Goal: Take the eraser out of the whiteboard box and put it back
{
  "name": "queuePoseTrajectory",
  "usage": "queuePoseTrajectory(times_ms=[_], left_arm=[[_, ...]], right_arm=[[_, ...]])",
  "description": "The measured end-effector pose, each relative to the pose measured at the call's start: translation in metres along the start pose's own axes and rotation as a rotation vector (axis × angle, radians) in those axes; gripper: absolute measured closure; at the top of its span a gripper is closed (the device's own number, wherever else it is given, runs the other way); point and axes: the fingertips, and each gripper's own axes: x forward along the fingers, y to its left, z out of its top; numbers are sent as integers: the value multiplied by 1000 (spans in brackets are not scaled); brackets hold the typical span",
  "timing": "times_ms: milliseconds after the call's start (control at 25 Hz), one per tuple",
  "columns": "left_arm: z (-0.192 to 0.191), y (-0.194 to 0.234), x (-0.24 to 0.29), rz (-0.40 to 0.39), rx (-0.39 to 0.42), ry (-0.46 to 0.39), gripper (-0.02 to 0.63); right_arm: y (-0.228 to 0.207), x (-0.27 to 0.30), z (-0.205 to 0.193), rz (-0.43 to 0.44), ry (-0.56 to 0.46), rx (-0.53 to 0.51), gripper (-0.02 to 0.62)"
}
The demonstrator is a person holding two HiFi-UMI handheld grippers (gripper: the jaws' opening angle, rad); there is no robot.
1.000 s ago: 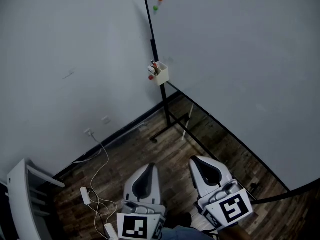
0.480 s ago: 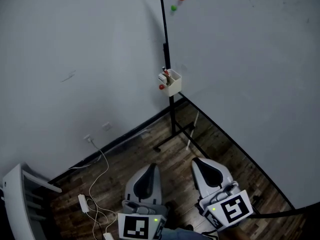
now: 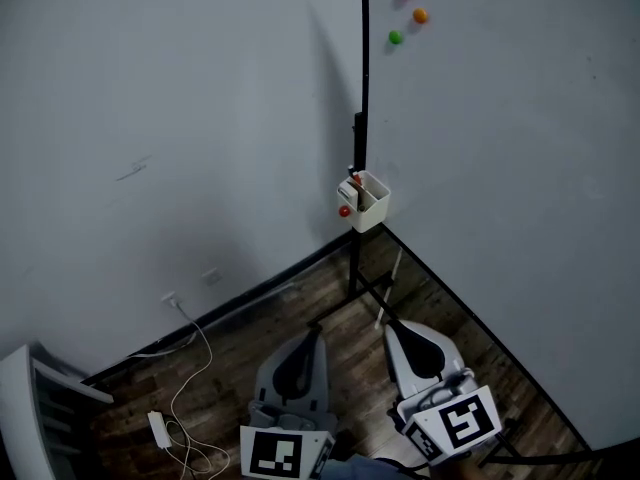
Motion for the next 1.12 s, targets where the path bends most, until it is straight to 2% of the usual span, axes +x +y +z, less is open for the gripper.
queuePoseTrajectory(times_ms=[200, 600, 1120], left_arm=[[4, 23, 26, 17, 9, -38, 600], [-2, 42, 85, 33, 30, -33, 600], [-9, 55, 192, 63, 67, -2, 600]], right_arm=[[-14, 26, 0, -16, 9, -15, 594], [-58, 55, -6, -49, 26, -14, 594], [-143, 139, -6, -12, 22, 10, 594]])
